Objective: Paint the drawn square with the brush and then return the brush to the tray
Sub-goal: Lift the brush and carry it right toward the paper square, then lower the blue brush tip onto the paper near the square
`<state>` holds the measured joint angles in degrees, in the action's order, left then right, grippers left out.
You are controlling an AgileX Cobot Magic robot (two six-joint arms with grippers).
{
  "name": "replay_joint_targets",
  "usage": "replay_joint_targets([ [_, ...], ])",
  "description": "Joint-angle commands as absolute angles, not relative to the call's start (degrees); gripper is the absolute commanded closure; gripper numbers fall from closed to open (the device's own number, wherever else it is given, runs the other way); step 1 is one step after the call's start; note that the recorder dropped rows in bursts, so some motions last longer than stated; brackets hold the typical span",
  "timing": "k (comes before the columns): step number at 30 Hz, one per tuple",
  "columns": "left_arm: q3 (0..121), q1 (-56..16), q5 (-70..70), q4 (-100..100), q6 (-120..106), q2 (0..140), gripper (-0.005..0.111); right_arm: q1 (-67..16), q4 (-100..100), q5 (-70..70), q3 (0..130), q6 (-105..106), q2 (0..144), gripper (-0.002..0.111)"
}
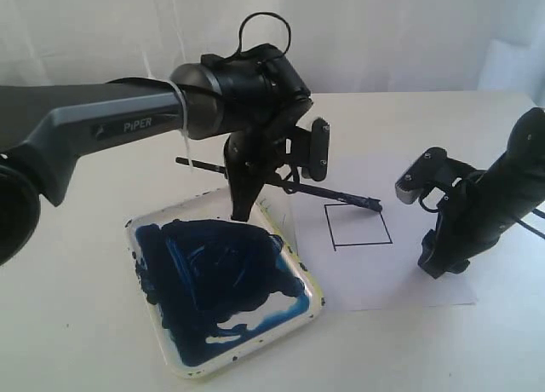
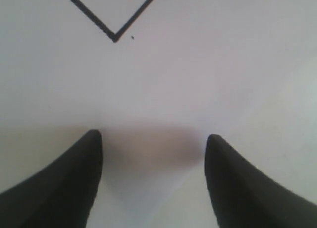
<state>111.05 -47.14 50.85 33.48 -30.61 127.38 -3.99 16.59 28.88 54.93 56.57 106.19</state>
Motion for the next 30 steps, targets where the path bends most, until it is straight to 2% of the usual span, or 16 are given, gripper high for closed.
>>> replay_joint_targets([
  [1, 111.33, -47.31, 50.61, 33.01, -30.36, 127.45, 0.107, -3.96, 16.04, 28.31, 54.57, 56.72, 106.9, 0.051],
  [30, 111.33, -46.87, 51.64, 33.49, -28.67, 127.45, 0.107, -3.96, 16.05, 28.29, 54.57, 56.72, 106.9, 0.051],
])
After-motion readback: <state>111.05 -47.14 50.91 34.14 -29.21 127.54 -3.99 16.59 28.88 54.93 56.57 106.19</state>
